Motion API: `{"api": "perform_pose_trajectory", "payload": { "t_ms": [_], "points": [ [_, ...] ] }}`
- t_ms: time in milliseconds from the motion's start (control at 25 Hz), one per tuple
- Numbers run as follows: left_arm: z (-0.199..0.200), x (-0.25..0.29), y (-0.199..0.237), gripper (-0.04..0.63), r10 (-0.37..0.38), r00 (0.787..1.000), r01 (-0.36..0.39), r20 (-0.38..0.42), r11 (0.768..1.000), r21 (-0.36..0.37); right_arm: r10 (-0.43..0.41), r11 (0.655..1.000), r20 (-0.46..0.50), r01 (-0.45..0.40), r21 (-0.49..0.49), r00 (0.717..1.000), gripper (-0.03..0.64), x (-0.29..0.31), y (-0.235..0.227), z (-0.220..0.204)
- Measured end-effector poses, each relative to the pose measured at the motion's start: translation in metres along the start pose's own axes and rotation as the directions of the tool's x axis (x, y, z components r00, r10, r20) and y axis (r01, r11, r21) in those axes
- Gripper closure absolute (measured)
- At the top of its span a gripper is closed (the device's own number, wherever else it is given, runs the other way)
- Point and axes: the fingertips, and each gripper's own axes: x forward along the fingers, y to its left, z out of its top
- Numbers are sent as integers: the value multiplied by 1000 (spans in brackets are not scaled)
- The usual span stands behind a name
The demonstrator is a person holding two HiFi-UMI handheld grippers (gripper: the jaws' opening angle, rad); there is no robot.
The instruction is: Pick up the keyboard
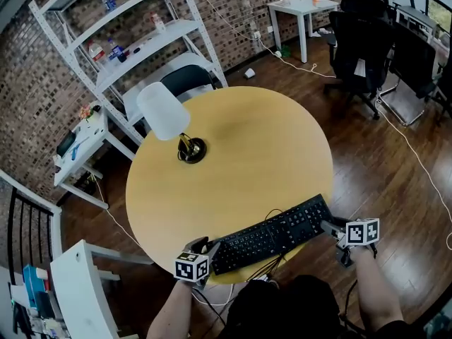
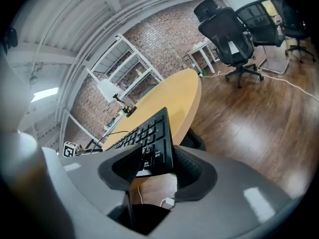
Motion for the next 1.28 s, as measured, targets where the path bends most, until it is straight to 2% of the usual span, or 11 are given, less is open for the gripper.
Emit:
{"api": "perform_pose_trajectory", "payload": {
  "t_ms": [400, 720, 760, 840, 960, 1000, 1080, 1280],
  "points": [
    [-1, 2, -1, 422, 12, 1000, -12, -9, 1000, 3, 4, 998, -15, -3, 58, 1000, 443, -16, 4, -17],
    [-1, 3, -13, 416, -39, 999, 38, -28, 999, -17, 8, 995, -38, -4, 97, 999, 454, -41, 2, -34],
    [-4, 2, -10, 415, -34, 999, 33, -32, 999, -26, 10, 995, -39, -6, 99, 999, 454, -41, 1, -37],
    [-10, 0, -1, 347, -29, 999, 27, -40, 998, -60, 14, 995, -37, -11, 101, 999, 454, -40, 0, -39],
    [-15, 1, 2, 325, -77, 996, 71, -35, 986, -153, 22, 995, -38, -19, 96, 999, 453, -39, -2, -37],
    [-15, 2, -1, 335, -100, 994, 92, -37, 981, -173, 24, 995, -41, -20, 96, 999, 453, -39, -2, -37],
    [-17, 4, -7, 400, -138, 990, 128, -40, 972, -199, 32, 995, -48, -27, 97, 998, 451, -39, -1, -39],
    [-24, 4, -5, 391, -173, 984, 153, -48, 947, -282, 69, 994, -46, -65, 87, 997, 453, -36, 0, -36]
  ]
}}
